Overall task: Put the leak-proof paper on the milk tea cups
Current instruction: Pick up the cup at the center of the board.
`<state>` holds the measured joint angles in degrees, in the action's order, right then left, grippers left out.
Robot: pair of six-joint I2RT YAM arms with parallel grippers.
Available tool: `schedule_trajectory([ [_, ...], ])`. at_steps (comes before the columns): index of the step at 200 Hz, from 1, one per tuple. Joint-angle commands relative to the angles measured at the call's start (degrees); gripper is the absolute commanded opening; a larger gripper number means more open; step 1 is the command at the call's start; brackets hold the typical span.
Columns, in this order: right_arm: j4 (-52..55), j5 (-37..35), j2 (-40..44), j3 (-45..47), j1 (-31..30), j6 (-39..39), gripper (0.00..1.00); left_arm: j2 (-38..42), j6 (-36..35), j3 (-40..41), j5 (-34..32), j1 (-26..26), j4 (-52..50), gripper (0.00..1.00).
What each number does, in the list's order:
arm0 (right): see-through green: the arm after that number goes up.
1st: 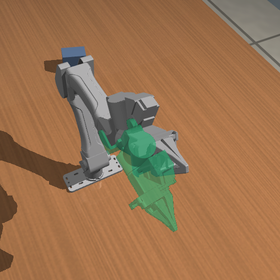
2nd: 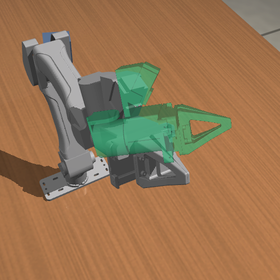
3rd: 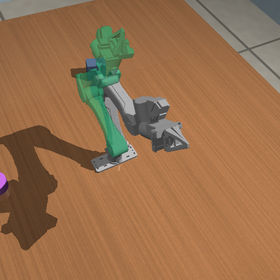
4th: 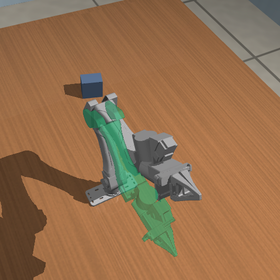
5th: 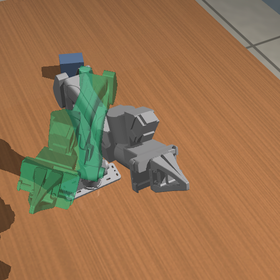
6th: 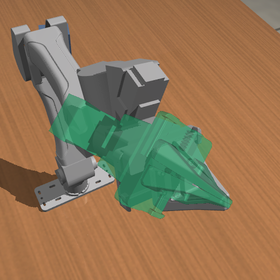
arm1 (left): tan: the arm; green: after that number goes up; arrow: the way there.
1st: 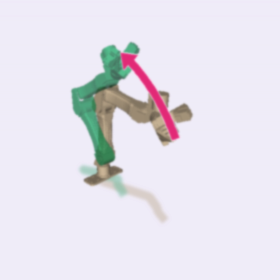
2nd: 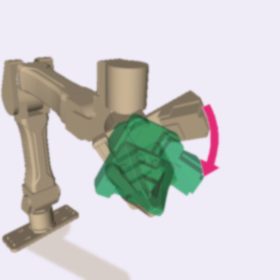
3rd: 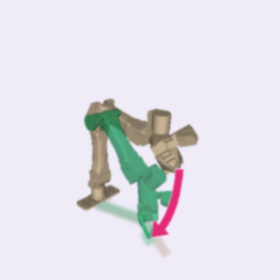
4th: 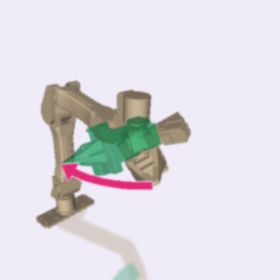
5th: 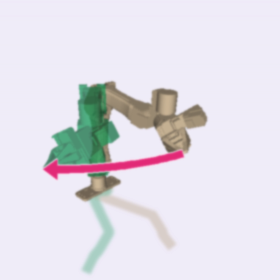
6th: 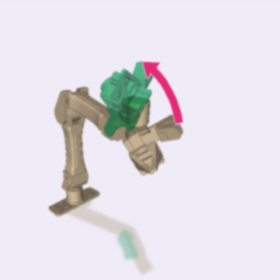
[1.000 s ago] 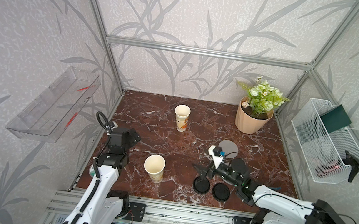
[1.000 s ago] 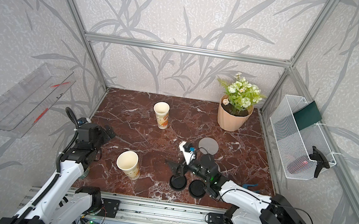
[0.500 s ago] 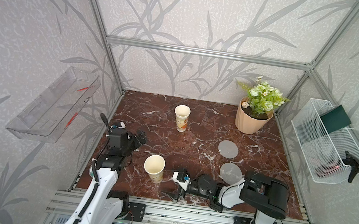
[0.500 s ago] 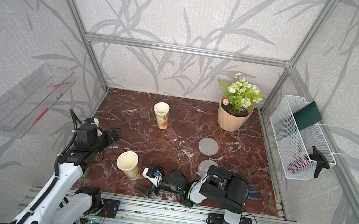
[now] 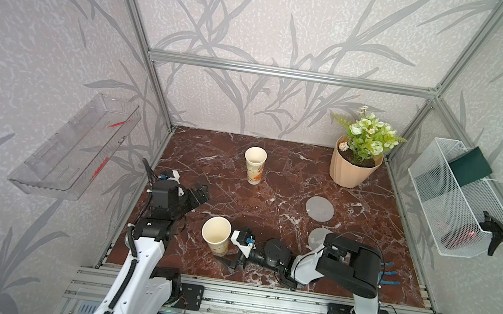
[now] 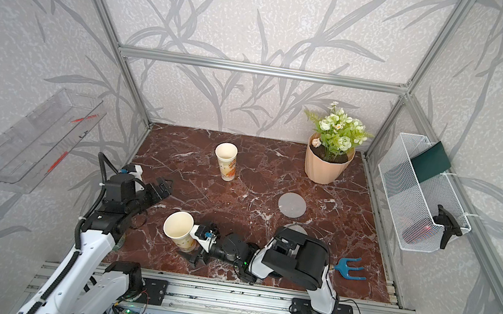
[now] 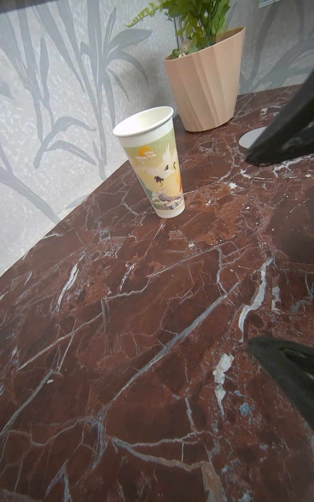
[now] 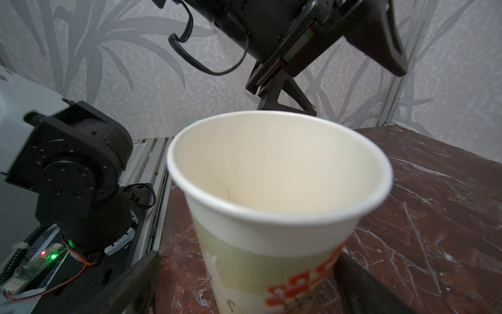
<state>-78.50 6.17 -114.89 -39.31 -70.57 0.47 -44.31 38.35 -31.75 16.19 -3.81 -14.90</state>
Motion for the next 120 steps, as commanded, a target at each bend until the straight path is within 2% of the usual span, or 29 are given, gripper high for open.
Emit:
schedule_trajectory([
  [1, -2.1, 0.64, -1.86, -2.19, -0.28, 1.55, 0.99, 0.81, -0.34, 0.74, 2.6, -0.14, 0.6, 0.99],
  [120, 2.93, -3.49, -7.21, -11.15, -0.19, 1.56, 0.99, 2.59, -1.25, 0.72, 2.56, -0.18, -3.33, 0.99],
])
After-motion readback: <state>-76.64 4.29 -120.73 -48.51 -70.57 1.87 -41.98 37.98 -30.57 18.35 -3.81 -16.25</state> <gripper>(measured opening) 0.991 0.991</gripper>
